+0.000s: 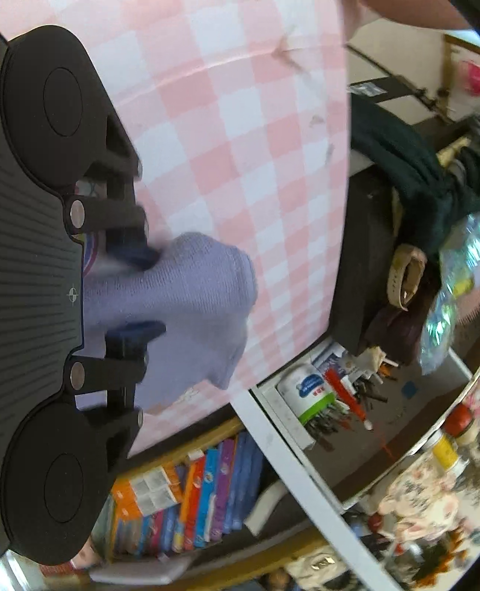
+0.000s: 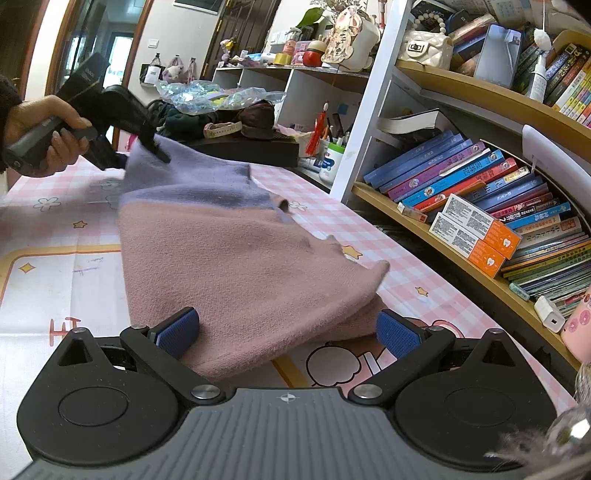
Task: Fold clothes
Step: 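Lift the lavender half with the left gripper and fold it over the mauve half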
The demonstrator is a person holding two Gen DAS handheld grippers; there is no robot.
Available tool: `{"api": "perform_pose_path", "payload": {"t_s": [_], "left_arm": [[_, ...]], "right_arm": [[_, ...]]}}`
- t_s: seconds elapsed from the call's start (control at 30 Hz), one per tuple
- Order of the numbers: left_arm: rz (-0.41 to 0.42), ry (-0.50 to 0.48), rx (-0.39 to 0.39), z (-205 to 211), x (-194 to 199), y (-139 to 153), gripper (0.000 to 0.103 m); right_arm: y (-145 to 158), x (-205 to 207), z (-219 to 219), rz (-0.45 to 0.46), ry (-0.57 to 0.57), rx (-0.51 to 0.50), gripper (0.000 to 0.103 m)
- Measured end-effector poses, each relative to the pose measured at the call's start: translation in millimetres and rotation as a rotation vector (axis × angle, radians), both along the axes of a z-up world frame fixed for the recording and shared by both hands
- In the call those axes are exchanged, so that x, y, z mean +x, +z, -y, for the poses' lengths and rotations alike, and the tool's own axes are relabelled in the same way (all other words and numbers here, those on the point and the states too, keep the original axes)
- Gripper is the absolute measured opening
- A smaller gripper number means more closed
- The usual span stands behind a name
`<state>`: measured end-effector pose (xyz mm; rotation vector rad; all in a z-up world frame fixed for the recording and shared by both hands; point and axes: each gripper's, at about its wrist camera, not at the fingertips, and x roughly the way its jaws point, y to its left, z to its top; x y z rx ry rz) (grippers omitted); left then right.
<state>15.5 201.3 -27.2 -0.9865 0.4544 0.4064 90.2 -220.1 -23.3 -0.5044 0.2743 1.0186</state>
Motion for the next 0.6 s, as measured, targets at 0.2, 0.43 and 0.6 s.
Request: {"api": "perform_pose_path", "payload": {"t_s": [0.2, 0.43, 0.6], "left_arm": [[0.162, -0.124, 0.252, 34.3, -13.0, 26.8, 0.011], [0.116, -0.128, 0.201, 22.4, -7.1, 19.4, 0.012], [0.083, -0.116, 0.152, 12.9, 0.3, 9.8, 0.017]], "right_arm": [[0.7, 1.2, 0.7, -0.008, -0.002, 0.000, 0.103], [1.4, 3.7, 0.9, -0.018, -0.007, -0.004, 0.103], [1.8, 5.7, 0.6, -0.028, -0.006, -0.009, 0.103]]}}
